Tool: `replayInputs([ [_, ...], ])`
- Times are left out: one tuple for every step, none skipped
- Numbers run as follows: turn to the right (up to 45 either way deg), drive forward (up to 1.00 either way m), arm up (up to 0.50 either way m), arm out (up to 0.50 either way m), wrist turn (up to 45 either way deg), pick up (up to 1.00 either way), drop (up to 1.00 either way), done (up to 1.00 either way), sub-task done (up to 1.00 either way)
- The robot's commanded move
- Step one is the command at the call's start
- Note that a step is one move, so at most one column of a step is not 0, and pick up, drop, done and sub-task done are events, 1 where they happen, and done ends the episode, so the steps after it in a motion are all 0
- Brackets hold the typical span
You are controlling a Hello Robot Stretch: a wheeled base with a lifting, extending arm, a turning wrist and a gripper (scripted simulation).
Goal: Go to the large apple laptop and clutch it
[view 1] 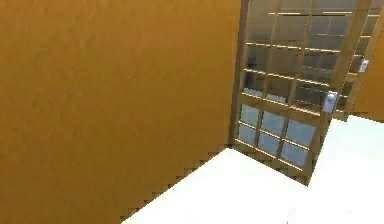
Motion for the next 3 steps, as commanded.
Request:
replayInputs([
  [0.0, 0.85, 0.00, 0.00, 0.0, 0.00, 0.00, 0.00, 0.00],
  [45.0, 0.00, 0.00, 0.00, 0.0, 0.00, 0.00, 0.00, 0.00],
  [21.0, 0.00, 0.00, 0.00, 0.0, 0.00, 0.00, 0.00, 0.00],
])
